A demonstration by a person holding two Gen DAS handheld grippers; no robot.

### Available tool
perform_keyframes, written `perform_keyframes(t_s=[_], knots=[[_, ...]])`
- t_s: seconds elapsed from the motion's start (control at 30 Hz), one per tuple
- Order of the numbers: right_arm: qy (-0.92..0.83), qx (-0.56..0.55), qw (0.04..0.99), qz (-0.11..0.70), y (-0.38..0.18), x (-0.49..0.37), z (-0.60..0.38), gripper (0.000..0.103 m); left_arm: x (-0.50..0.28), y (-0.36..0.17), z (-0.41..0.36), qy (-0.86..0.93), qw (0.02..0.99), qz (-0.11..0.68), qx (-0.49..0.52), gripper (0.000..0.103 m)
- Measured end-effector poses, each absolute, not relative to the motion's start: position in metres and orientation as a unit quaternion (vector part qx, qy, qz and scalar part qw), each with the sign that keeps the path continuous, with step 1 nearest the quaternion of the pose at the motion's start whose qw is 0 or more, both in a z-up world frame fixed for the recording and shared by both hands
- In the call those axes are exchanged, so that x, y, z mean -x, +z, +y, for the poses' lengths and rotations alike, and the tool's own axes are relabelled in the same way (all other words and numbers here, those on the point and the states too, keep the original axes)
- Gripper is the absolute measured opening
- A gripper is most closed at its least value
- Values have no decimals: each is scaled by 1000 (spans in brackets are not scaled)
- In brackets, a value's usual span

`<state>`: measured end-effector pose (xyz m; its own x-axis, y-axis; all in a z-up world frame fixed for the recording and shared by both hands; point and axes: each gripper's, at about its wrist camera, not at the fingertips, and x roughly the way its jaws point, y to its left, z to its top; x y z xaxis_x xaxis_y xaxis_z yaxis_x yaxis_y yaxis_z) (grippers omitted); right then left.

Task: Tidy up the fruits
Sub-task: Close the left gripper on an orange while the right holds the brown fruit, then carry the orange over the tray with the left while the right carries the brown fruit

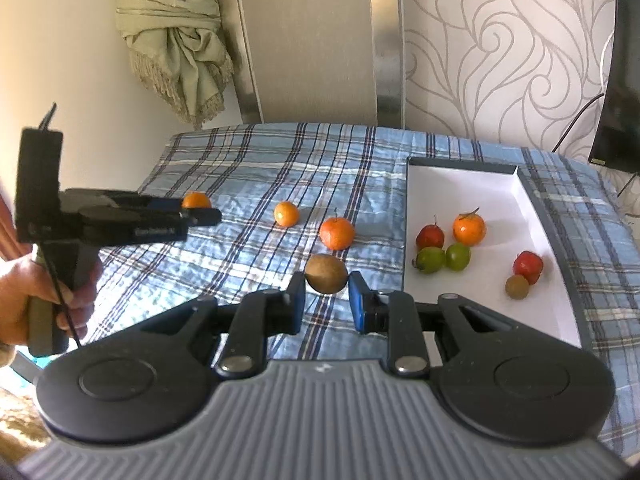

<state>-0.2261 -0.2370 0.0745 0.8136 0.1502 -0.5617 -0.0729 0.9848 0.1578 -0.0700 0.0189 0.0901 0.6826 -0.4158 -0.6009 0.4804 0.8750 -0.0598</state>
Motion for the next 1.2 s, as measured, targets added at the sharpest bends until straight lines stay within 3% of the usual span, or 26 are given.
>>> perform_keyframes(t_s=[0.47,0.73,1.2], knots=[[41,-69,954,289,85,225,-263,26,75,112,-9,-261,919,292,-45,42],[48,-35,948,312,86,222,-252,26,78,96,-10,-272,913,301,-33,42],[21,-69,953,296,84,234,-267,26,80,112,-35,-305,905,285,-77,42]])
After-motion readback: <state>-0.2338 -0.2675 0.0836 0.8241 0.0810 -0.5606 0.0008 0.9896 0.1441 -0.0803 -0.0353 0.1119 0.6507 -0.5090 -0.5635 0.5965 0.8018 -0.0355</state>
